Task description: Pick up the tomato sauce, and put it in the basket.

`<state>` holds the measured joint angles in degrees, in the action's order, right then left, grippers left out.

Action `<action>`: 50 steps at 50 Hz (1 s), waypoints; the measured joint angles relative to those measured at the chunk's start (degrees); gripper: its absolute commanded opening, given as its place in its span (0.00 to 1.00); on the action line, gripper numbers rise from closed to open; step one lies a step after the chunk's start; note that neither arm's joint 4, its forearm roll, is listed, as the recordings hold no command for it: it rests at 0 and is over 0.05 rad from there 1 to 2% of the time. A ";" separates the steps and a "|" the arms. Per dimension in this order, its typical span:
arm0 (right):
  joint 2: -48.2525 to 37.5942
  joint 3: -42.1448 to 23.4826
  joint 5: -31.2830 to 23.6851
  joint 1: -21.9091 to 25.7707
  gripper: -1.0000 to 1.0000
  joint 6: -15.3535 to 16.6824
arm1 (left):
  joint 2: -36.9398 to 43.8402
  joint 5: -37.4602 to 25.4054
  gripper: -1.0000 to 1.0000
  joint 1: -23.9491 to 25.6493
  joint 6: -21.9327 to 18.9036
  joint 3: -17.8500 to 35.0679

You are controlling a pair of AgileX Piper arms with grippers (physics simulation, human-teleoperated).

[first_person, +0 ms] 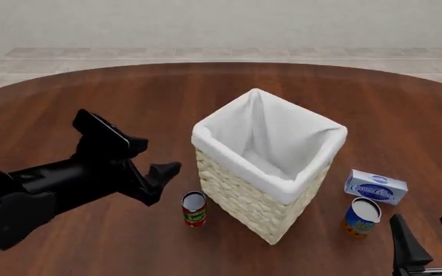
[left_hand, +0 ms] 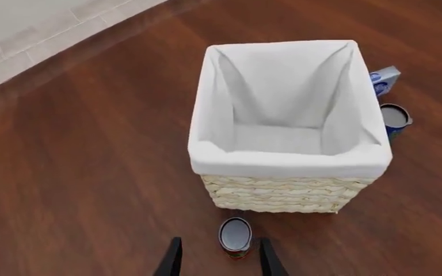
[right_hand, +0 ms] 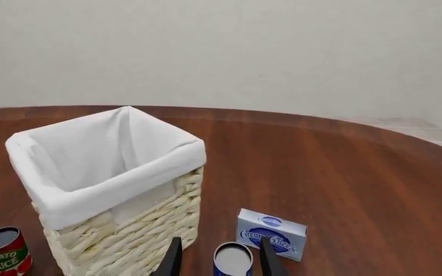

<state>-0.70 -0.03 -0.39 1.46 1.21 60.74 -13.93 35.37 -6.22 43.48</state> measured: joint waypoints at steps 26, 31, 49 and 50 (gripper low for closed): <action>0.19 0.00 -0.19 0.24 1.00 -0.05 | 9.78 4.65 1.00 0.67 -0.38 -0.73; 0.28 0.00 -0.27 0.26 1.00 -0.07 | 11.13 5.78 1.00 1.30 0.05 -1.17; 0.47 0.00 -0.43 0.32 1.00 -0.13 | 14.62 9.90 1.00 2.89 1.76 -2.96; 0.48 0.00 -0.44 0.33 1.00 -0.12 | 14.85 10.15 1.00 2.94 1.83 -3.04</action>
<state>-0.22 -0.03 -0.83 1.79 1.08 75.58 -3.78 38.31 -4.39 40.44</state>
